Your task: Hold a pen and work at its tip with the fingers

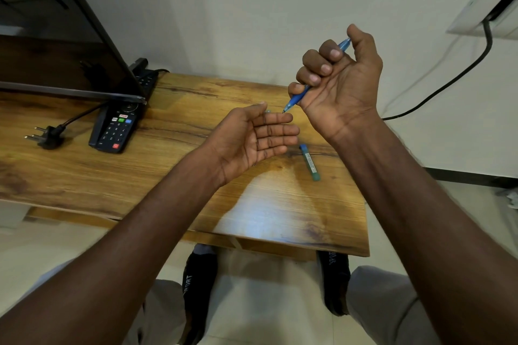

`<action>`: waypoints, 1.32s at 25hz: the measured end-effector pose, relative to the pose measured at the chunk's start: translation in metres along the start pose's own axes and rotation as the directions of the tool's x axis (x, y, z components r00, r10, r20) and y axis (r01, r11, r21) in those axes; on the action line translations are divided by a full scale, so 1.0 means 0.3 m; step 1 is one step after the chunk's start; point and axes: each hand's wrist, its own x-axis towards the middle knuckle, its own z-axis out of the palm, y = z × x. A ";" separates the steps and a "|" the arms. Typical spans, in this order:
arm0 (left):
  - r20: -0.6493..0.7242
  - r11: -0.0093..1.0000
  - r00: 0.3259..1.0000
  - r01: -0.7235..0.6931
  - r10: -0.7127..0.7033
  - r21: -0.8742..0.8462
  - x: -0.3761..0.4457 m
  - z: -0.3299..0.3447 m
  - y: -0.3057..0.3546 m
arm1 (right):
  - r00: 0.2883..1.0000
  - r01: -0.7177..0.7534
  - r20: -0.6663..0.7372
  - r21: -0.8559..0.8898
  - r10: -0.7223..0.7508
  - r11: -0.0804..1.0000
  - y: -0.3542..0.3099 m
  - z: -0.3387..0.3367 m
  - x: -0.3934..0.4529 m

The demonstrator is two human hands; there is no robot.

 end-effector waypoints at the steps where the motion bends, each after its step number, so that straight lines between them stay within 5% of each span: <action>1: -0.001 1.000 1.000 -0.001 0.001 0.003 0.000 0.000 -0.001 | 1.000 0.000 0.003 0.004 0.000 1.000 0.000 0.000 -0.001; 33: 0.007 1.000 1.000 0.000 -0.001 0.028 -0.009 0.008 0.000 | 0.998 0.006 0.060 -0.050 -0.003 0.999 -0.006 0.013 -0.017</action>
